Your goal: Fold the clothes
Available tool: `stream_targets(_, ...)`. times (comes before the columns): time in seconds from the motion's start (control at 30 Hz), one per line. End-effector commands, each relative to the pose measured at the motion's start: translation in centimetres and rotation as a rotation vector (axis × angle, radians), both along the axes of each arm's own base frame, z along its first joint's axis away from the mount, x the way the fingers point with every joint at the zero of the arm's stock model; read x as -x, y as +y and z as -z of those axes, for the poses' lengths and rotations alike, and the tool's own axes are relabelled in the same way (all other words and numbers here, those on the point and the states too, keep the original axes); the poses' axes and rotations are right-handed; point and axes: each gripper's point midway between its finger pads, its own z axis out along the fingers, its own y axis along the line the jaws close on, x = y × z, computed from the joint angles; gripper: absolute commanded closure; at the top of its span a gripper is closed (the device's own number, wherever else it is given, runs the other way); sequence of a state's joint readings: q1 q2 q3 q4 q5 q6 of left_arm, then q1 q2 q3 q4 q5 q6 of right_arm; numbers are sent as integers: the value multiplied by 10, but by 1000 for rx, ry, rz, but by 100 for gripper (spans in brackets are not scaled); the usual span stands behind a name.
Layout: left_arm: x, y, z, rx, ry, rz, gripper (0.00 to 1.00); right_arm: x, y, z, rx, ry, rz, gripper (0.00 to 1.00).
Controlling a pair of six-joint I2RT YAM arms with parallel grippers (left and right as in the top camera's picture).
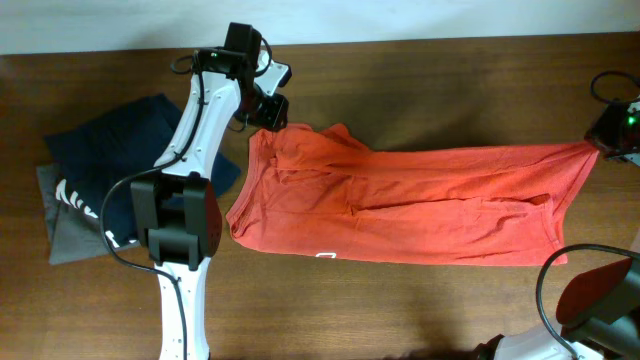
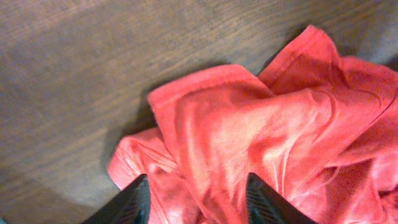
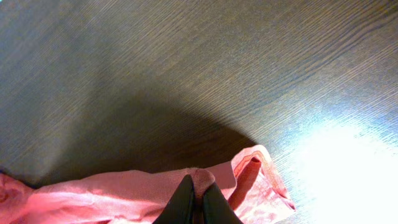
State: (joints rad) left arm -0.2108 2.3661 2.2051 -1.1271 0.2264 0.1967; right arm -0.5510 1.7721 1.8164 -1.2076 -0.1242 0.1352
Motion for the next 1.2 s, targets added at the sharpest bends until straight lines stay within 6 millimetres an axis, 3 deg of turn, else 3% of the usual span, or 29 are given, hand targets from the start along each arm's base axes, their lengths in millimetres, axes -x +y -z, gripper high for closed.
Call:
stream_targets(0.0,-15,-2,-30,17,-106,5,43,0,-4,-1,22,4,11,92)
stream_targets(0.1,-22,-10,-23,15,-139,43,41,-1,-5,-2,25,-1,11,92)
stream_targets(0.37,-13,-56,32,52,-83,218,41,-1,-5,-2,26,-2,11,92)
stream_targets(0.63,0,-77,41,41,-64,286,42,-3,-6,-3,29,-9,11,92)
stream_targets(0.7,2,-77,46,38,-54,294,50,-3,-6,-3,29,-8,11,92)
stream_targets(0.87,2,-77,47,37,-49,293,89,-3,-6,-3,29,-9,11,92)
stream_targets(0.93,0,-76,43,38,-57,290,98,-3,-6,-3,29,-9,11,92)
stream_targets(1.13,-5,-75,17,41,-80,285,99,-3,-6,-3,29,-9,11,92)
stream_targets(1.17,-5,-74,14,36,-80,284,89,-3,-6,-3,29,-9,11,92)
